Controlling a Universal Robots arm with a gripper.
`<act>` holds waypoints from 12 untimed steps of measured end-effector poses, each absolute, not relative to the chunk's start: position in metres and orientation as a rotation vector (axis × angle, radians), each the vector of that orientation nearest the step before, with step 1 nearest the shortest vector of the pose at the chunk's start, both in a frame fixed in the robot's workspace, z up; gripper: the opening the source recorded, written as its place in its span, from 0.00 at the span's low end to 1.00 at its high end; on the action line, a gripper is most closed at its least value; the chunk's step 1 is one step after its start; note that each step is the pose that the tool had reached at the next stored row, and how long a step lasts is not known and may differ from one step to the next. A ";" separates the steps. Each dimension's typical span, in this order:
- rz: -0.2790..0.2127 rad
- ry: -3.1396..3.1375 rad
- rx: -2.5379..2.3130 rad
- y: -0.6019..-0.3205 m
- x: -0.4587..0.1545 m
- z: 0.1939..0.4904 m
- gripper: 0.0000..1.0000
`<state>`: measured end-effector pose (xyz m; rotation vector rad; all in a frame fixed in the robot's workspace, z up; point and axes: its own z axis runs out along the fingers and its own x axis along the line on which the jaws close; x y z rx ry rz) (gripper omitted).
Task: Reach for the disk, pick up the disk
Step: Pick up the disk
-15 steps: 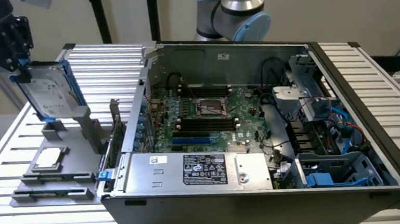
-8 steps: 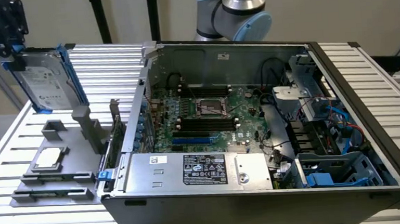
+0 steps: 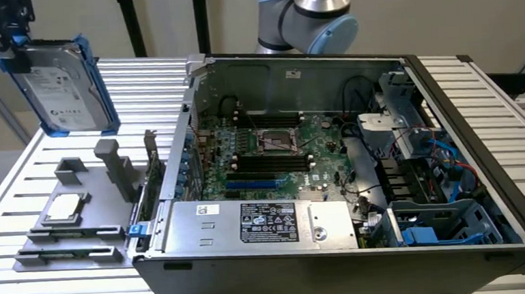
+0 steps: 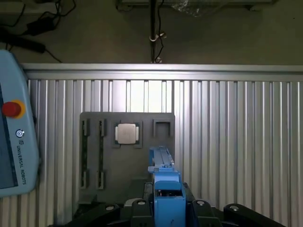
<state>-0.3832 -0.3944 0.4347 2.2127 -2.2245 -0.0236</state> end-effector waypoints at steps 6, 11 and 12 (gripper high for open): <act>-0.028 -2.226 2.214 -0.401 -0.360 0.461 0.33; -0.032 -2.227 2.215 -0.408 -0.339 0.479 0.33; -0.033 -2.227 2.215 -0.409 -0.334 0.482 0.33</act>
